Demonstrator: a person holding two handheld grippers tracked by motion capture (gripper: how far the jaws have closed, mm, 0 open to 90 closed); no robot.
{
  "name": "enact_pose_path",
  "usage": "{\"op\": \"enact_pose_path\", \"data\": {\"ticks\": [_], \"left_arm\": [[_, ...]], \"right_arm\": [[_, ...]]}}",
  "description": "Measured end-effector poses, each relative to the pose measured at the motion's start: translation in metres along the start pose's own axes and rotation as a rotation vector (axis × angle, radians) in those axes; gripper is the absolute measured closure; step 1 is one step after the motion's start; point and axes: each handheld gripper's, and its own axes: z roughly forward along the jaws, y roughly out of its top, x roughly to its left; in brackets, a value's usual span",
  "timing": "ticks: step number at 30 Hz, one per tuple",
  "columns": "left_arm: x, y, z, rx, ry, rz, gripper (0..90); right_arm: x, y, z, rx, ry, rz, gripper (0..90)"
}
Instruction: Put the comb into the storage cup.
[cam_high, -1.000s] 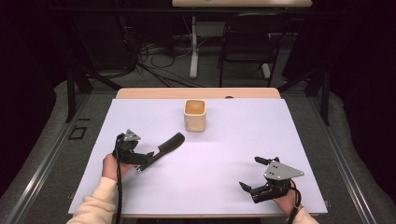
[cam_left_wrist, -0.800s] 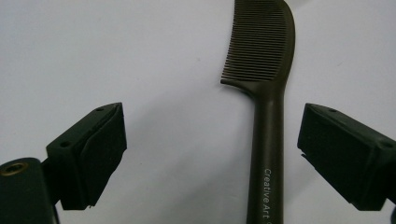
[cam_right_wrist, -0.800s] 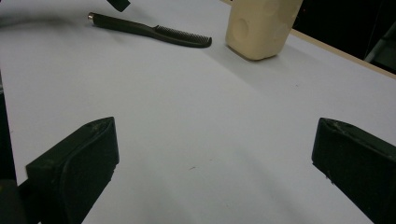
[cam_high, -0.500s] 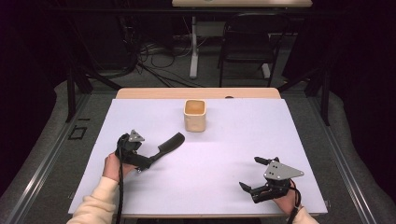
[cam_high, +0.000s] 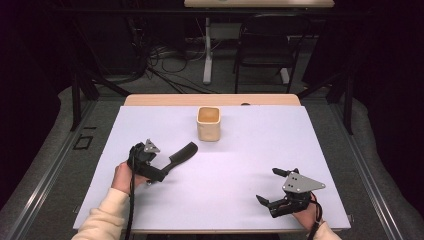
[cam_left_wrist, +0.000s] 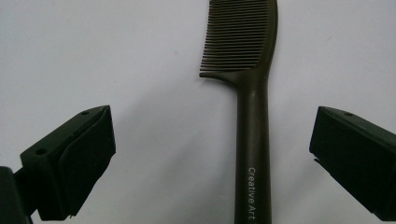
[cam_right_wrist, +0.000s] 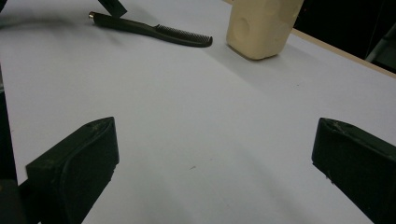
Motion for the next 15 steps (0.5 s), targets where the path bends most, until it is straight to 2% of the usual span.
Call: {"op": "enact_pose_path", "data": {"ticks": [15], "left_arm": [[-0.0050, 0.0091, 0.0035, 0.059, -0.014, 0.044, 0.2]], "right_arm": [[0.0004, 0.0000, 0.0004, 0.004, 0.001, 0.002, 0.1]]}}
